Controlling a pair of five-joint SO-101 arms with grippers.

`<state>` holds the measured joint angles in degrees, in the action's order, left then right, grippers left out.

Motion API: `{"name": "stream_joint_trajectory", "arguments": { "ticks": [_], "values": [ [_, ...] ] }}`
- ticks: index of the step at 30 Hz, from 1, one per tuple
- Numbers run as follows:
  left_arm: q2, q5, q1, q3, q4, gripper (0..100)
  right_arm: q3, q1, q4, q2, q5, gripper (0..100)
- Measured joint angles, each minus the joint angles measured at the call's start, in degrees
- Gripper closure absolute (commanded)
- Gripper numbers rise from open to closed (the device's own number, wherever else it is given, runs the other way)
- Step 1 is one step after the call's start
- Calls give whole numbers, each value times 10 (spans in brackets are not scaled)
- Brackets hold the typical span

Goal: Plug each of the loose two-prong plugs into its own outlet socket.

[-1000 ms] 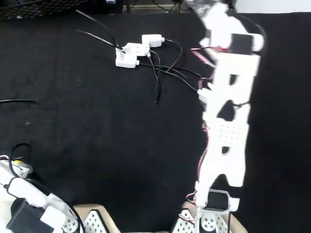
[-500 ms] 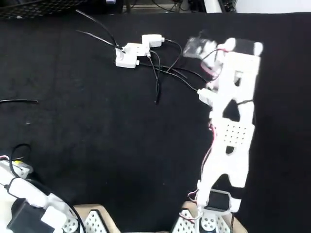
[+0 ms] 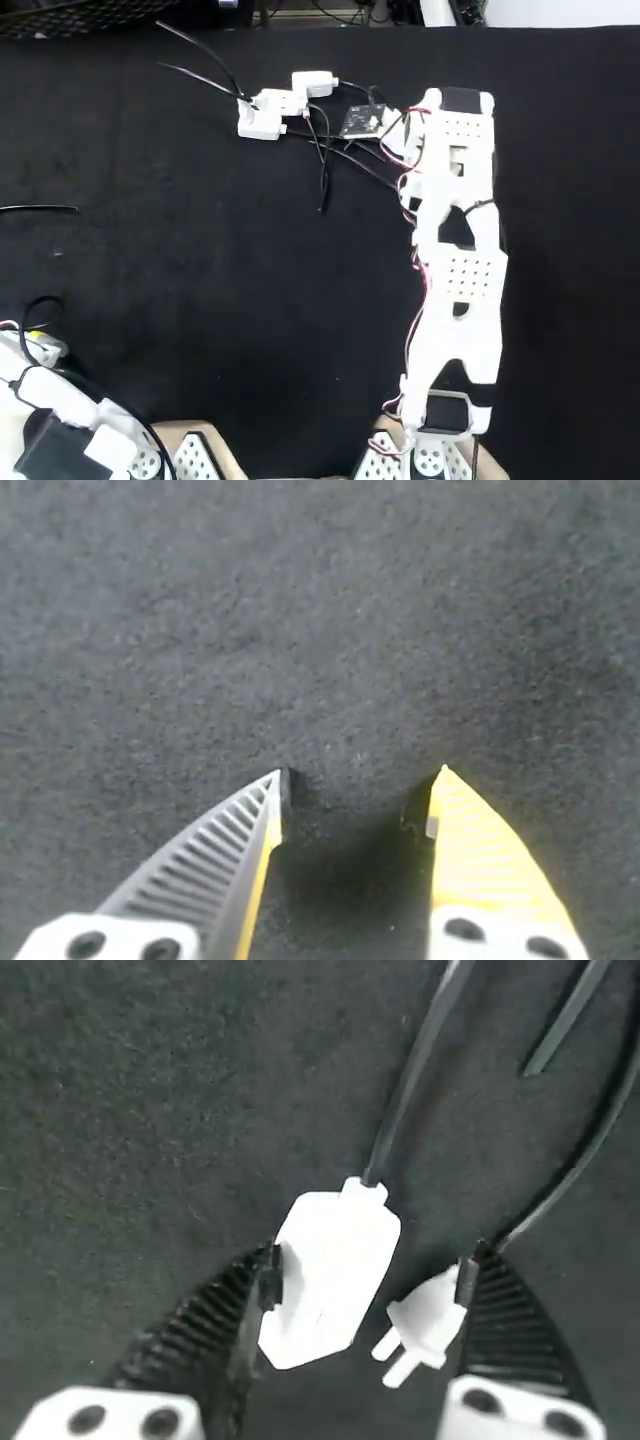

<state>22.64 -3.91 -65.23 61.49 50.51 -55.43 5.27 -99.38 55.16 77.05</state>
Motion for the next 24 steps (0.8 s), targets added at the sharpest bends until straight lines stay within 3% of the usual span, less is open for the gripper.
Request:
{"name": "stream_joint_trajectory", "arguments": {
  "ticks": [13, 21, 24],
  "values": [
    [0, 4, 0, 0, -2, 762, 23, 23, -3, 52, 1, 734],
    [0, 4, 0, 0, -2, 762, 23, 4, -2, 51, -1, 986],
    [0, 4, 0, 0, -2, 762, 20, -5, -2, 51, -20, 977]
  ]
}}
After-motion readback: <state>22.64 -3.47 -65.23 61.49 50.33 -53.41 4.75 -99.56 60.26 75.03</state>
